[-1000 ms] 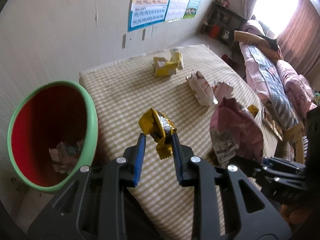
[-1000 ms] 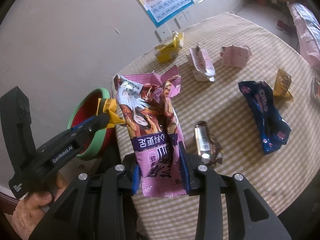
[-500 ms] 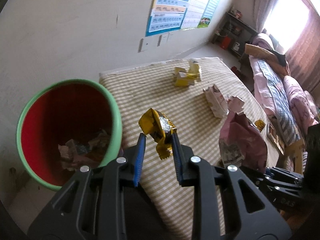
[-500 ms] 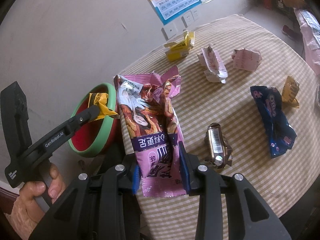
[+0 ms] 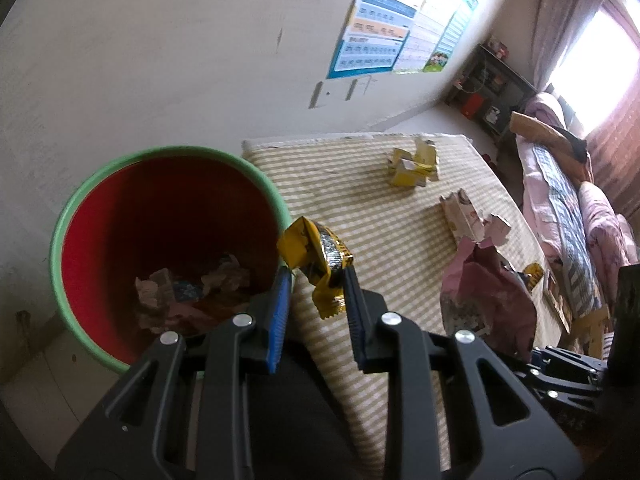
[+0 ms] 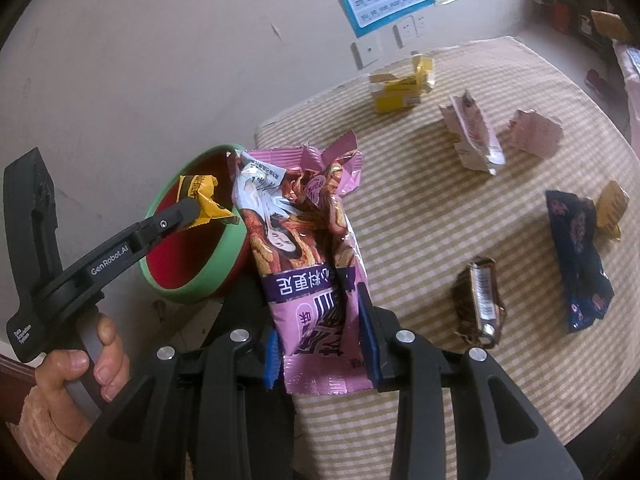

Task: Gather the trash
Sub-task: 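Lift the yellow wrapper with the left gripper and carry it over the red bin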

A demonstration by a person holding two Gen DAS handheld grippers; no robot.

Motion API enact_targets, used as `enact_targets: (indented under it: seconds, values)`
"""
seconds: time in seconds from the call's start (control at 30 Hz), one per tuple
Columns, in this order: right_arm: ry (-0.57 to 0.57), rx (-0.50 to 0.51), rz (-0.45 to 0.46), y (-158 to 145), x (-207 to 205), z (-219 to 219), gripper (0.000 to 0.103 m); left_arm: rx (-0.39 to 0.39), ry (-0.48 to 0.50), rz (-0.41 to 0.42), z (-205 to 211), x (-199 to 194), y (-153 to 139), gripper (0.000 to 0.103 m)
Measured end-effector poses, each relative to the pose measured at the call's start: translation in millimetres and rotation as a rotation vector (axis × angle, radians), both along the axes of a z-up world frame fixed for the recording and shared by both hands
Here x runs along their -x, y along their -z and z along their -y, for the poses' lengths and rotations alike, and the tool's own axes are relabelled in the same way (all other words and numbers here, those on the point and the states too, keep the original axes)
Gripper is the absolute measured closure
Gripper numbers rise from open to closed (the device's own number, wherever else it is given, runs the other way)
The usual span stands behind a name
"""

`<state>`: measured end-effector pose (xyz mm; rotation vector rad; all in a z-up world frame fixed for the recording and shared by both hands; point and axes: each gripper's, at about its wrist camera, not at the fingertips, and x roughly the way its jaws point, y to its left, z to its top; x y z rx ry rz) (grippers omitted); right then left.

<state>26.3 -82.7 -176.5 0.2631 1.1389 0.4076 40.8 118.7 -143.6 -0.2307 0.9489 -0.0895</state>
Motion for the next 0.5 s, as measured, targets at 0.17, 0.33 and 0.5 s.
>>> enact_targets:
  seconds: [0.17,0.33,0.5]
  values:
    - [-0.031,0.007,0.003,-1.3,-5.3,-16.2,0.071,0.006,-0.04,-0.006,-17.8,1.3,1.4,0.078]
    - [-0.058,0.008,0.0,-0.1,-9.6,-27.6,0.071,0.005,-0.081,-0.011,-34.6,3.0,3.3,0.078]
    - [-0.088,0.01,0.007,-0.7,-16.3,-41.9,0.071,-0.004,-0.114,-0.012,-48.5,5.1,4.5,0.078]
